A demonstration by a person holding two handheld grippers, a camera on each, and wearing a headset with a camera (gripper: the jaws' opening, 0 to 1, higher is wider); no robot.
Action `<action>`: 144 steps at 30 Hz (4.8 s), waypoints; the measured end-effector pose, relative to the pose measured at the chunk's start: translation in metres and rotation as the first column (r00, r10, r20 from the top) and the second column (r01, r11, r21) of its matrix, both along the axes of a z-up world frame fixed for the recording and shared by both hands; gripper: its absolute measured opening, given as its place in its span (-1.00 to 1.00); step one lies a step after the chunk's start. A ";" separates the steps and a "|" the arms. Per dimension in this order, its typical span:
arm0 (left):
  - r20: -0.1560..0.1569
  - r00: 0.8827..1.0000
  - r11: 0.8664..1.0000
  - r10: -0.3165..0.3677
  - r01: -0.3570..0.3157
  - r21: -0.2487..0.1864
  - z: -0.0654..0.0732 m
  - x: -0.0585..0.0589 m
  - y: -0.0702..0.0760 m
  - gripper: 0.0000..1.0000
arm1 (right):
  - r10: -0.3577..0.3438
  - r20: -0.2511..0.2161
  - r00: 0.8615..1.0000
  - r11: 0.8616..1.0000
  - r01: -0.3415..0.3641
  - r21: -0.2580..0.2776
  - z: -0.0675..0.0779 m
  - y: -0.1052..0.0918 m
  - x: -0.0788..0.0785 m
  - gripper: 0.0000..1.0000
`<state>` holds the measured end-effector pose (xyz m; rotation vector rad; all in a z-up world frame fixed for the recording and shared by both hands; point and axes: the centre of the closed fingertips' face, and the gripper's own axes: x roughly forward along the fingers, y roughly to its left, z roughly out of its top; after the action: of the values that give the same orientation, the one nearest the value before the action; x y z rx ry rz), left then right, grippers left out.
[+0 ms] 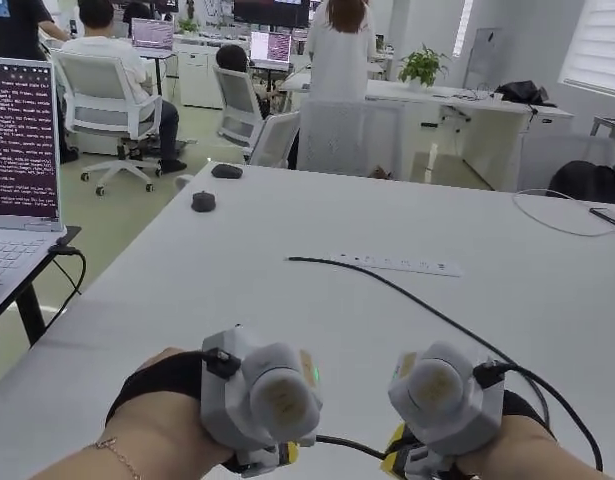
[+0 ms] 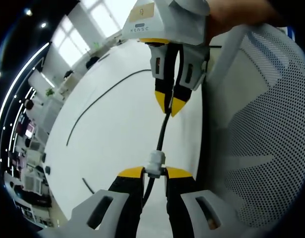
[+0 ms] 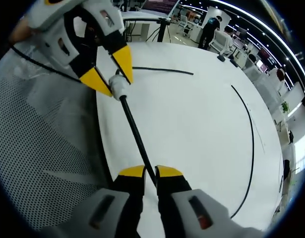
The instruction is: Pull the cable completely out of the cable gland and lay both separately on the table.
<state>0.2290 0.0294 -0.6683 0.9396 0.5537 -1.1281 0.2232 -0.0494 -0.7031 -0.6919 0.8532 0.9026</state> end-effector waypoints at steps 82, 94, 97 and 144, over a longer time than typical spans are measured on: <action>-0.002 0.999 0.999 -0.033 0.033 -0.018 0.001 -0.007 -0.007 -0.67 | 0.128 0.053 0.990 0.980 -0.135 0.144 0.018 0.041 -0.010 -0.74; 0.003 0.999 0.999 -0.032 0.032 -0.025 0.003 -0.007 -0.008 -0.67 | 0.109 0.057 0.992 0.988 -0.115 0.103 0.013 0.031 -0.006 -0.92; 0.005 1.000 0.999 -0.023 0.024 -0.040 0.005 -0.006 -0.009 -0.67 | 0.086 0.061 0.994 0.994 -0.090 0.070 0.011 0.024 -0.003 -0.92; 0.007 0.999 0.999 -0.031 0.032 -0.035 0.005 -0.006 -0.011 -0.67 | -0.034 -0.029 0.999 0.999 0.034 0.007 -0.004 -0.004 -0.001 -0.81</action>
<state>0.2234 0.0189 -0.6634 0.9239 0.5132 -1.1591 0.2221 -0.0532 -0.7074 -0.6573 0.8839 0.8869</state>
